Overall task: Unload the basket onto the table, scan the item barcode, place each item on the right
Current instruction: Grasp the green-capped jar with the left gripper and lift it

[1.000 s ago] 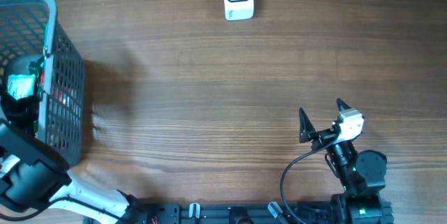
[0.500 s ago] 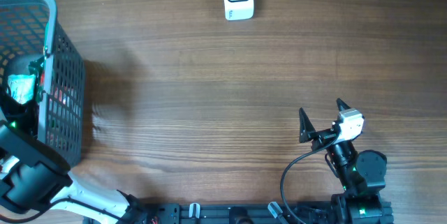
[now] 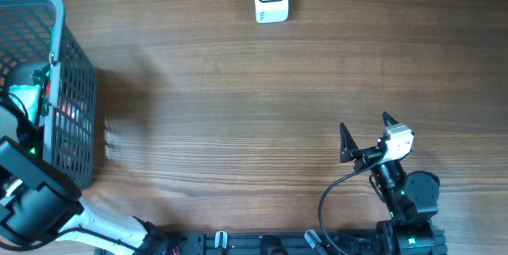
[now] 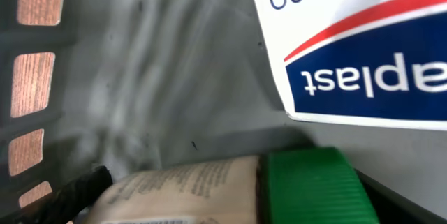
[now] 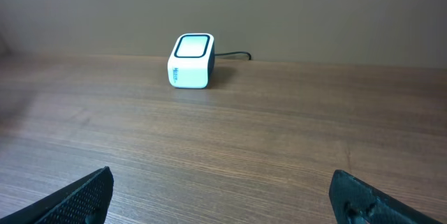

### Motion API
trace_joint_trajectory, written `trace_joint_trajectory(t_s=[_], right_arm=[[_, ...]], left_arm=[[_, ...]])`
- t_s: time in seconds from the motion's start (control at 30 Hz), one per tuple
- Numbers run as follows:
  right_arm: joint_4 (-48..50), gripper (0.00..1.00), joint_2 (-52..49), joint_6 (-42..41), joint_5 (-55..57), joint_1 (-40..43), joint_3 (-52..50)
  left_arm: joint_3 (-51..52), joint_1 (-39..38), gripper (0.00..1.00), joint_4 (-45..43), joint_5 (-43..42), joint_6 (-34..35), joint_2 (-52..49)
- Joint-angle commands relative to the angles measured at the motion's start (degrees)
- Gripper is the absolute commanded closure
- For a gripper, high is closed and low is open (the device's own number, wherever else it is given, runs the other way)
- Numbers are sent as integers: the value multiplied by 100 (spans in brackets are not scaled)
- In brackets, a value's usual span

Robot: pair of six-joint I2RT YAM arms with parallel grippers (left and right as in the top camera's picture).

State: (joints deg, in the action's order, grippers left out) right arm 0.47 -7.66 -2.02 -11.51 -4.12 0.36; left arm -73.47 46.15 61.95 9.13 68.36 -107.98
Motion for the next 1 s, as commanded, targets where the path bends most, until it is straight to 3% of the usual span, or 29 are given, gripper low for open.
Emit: trace_joint_trajectory(t_s=[0.0,0.13,0.27,0.53,0.67,0.8,0.9,0.97], right_arm=[[35,0,-2,37,37,24,-7],[35,0,-2,37,39,24,-7],[35,0,0,39,37,24,-7],[35,1,0,39,39,24,-7],[35,0,-2,37,39,24,-7],[35,0,0,39,37,24,-7],[35,0,0,37,37,24,-7],[35,0,-2,37,37,24,-4]], left_arm=[[131,20,19,13,-76,-238,7],[79,20,21,11,-74,-306,9],[-483,20,21,221,-138,-907,11],[-2916,20,20,1670,-282,-1272,234],[-4072,4,20,2028,-1613,-1958,728],[-4280,-249,20,1884,-3141,-2041,1467],[-4280,-962,19,1652,-3700,-2039,2083],[-4280,-1947,18,1646,-3609,-2096,2354]])
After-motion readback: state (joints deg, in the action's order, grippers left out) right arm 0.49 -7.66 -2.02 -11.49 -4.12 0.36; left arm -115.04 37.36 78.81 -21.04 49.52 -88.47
